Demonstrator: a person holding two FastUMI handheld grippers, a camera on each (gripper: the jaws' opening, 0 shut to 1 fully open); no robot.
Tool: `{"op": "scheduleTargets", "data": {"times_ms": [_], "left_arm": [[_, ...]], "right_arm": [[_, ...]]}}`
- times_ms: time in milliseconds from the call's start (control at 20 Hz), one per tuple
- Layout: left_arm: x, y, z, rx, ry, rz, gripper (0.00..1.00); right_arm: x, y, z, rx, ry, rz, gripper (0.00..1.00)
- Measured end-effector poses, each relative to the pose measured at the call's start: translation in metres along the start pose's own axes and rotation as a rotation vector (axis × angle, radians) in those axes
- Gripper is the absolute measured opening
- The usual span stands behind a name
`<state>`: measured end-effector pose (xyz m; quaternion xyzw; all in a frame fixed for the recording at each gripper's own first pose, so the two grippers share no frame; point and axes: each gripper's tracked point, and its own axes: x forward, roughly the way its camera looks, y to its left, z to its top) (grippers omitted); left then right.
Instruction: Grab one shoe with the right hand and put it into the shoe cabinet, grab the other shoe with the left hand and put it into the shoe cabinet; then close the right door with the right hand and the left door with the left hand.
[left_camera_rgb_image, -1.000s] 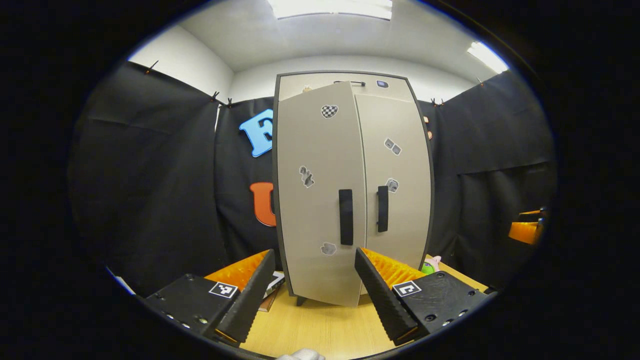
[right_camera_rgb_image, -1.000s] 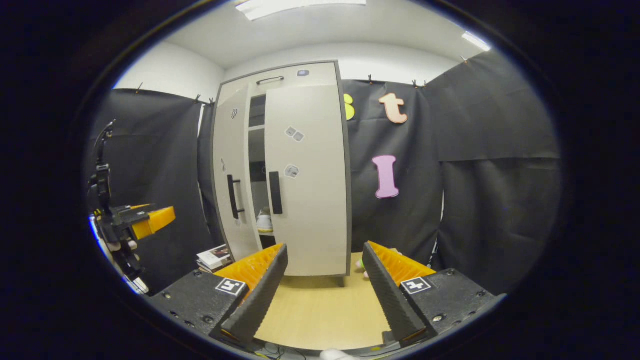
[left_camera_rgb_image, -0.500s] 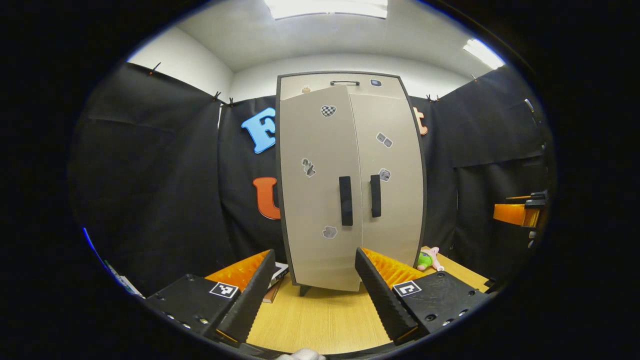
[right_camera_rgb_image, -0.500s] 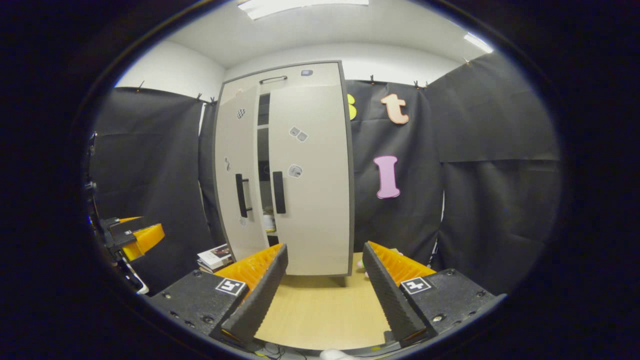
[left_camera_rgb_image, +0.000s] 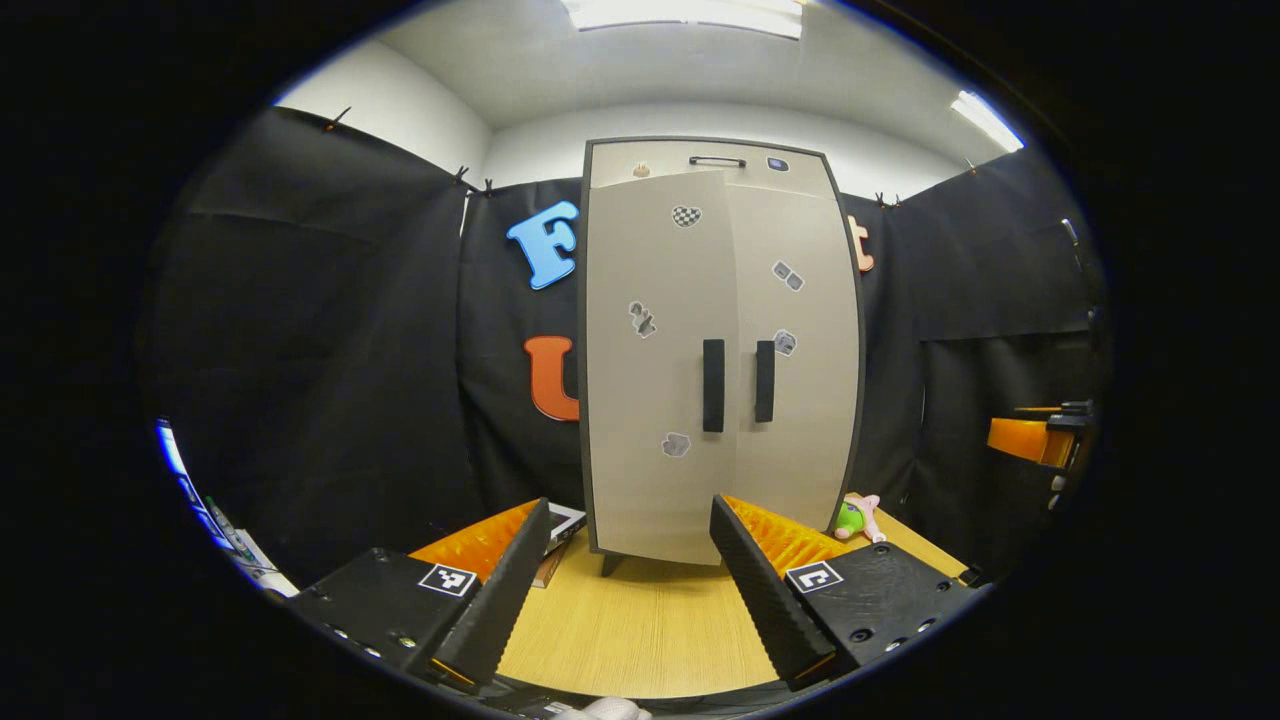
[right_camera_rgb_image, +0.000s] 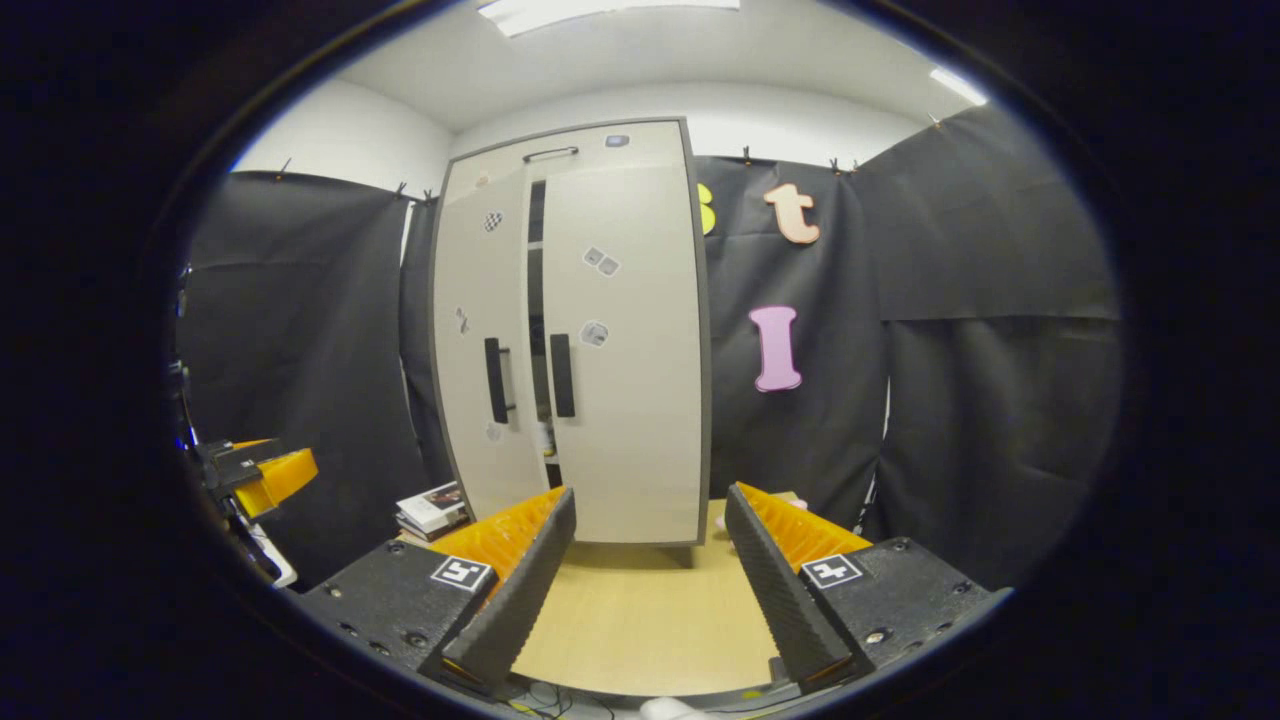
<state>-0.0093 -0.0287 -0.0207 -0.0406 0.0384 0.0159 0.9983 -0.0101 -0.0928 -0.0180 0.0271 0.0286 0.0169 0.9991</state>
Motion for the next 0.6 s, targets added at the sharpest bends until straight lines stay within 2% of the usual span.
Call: {"op": "scheduleTargets", "data": {"times_ms": [100,150,200,250,300,400,450,550,600], "left_arm": [[0.0006,0.0002,0.0011,0.001,-0.002,0.006,0.96],[-0.0007,-0.0002,0.0007,0.003,-0.002,0.005,0.96],[-0.0001,-0.0007,0.0009,0.005,-0.002,0.004,0.96],[0.0001,-0.0015,0.0011,0.006,0.002,0.002,1.00],[-0.0002,-0.0028,0.0019,0.006,0.000,-0.001,0.96],[-0.0019,-0.0046,0.0030,0.007,-0.003,-0.002,0.96],[-0.0021,-0.0047,0.0032,0.005,-0.004,-0.003,0.96],[-0.0013,-0.0067,0.0044,0.002,-0.006,-0.006,0.96],[-0.0014,-0.0072,0.0057,0.004,-0.009,-0.009,1.00]], "right_arm": [[-0.0003,0.0009,0.0019,-0.003,-0.006,0.003,0.98],[0.0000,0.0014,0.0033,-0.002,-0.008,0.005,0.94],[0.0001,0.0033,0.0040,-0.003,-0.009,0.009,0.98],[-0.0005,0.0039,0.0042,-0.006,-0.010,0.010,0.98],[-0.0008,0.0042,0.0044,-0.008,-0.011,0.009,0.94],[-0.0008,0.0057,0.0049,-0.011,-0.010,0.013,0.94],[-0.0017,0.0066,0.0045,-0.011,-0.009,0.014,0.98],[-0.0037,0.0068,0.0051,-0.012,-0.011,0.012,0.94],[-0.0046,0.0076,0.0047,-0.012,-0.012,0.014,0.94]]}}
